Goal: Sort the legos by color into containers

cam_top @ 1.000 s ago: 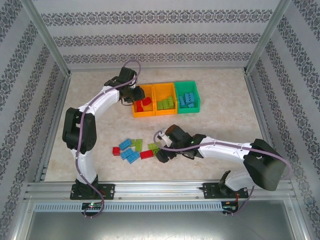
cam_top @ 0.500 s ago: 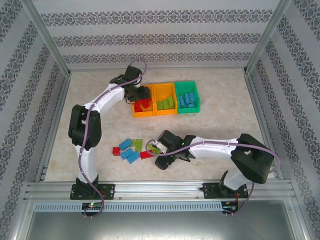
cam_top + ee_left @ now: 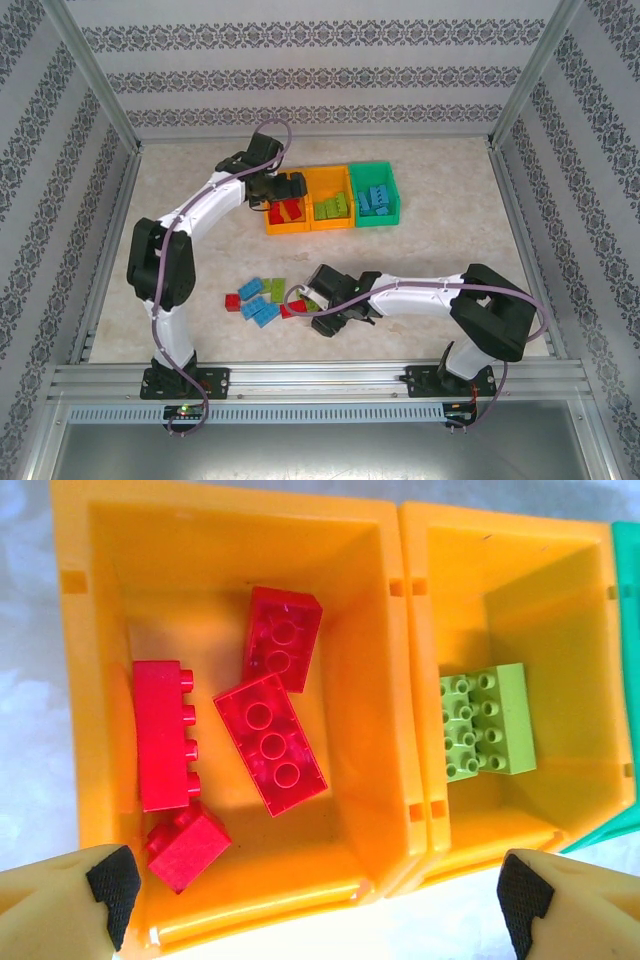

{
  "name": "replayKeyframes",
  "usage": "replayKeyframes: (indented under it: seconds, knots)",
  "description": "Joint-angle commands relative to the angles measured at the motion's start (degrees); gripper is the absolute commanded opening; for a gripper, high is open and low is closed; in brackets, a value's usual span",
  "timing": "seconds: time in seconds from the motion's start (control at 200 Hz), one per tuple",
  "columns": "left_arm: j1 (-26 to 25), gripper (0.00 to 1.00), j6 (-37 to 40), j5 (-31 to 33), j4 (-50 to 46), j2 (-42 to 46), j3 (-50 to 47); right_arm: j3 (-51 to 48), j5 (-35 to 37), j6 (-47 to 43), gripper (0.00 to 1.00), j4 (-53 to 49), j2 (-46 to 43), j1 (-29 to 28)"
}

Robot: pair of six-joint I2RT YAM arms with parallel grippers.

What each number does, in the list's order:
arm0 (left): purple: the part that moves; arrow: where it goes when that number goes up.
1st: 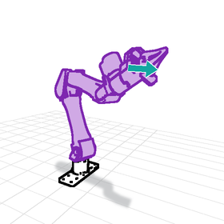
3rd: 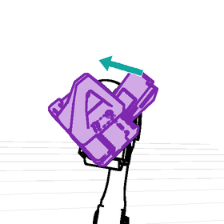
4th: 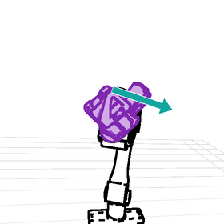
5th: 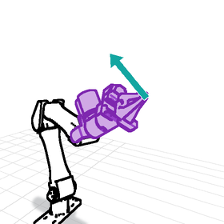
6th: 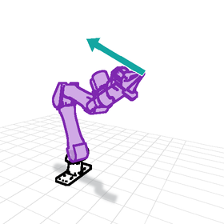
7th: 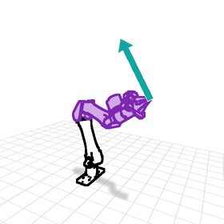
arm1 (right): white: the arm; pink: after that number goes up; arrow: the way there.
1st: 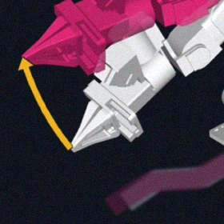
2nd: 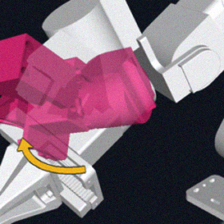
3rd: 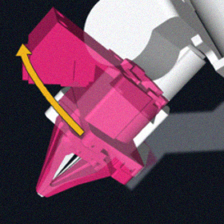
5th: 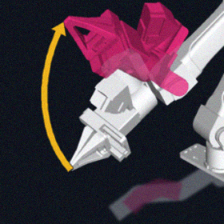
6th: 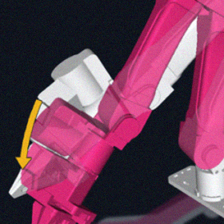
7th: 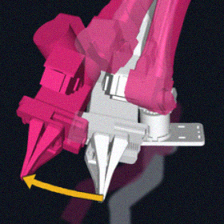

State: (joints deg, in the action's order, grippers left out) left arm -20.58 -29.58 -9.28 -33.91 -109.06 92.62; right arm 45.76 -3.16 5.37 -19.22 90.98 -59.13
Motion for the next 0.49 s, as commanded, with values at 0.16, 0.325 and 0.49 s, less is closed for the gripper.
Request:
replayKeyframes:
  seconds: [0.16,0.325,0.49]
  knots:
    - [-0.35,0.95,-0.39,3.73,0.87,5.37,-4.36,-0.14,2.27,0.18,0.29,-0.53,-2.85,-0.50]
    - [-0.42,0.96,-0.59,5.31,0.70,6.90,-6.72,-0.41,1.28,0.95,0.27,1.11,-5.94,-0.29]
    - [-0.35,0.98,-0.39,7.78,0.08,9.03,-9.33,-0.49,-1.47,1.71,0.26,4.05,-8.53,1.65]
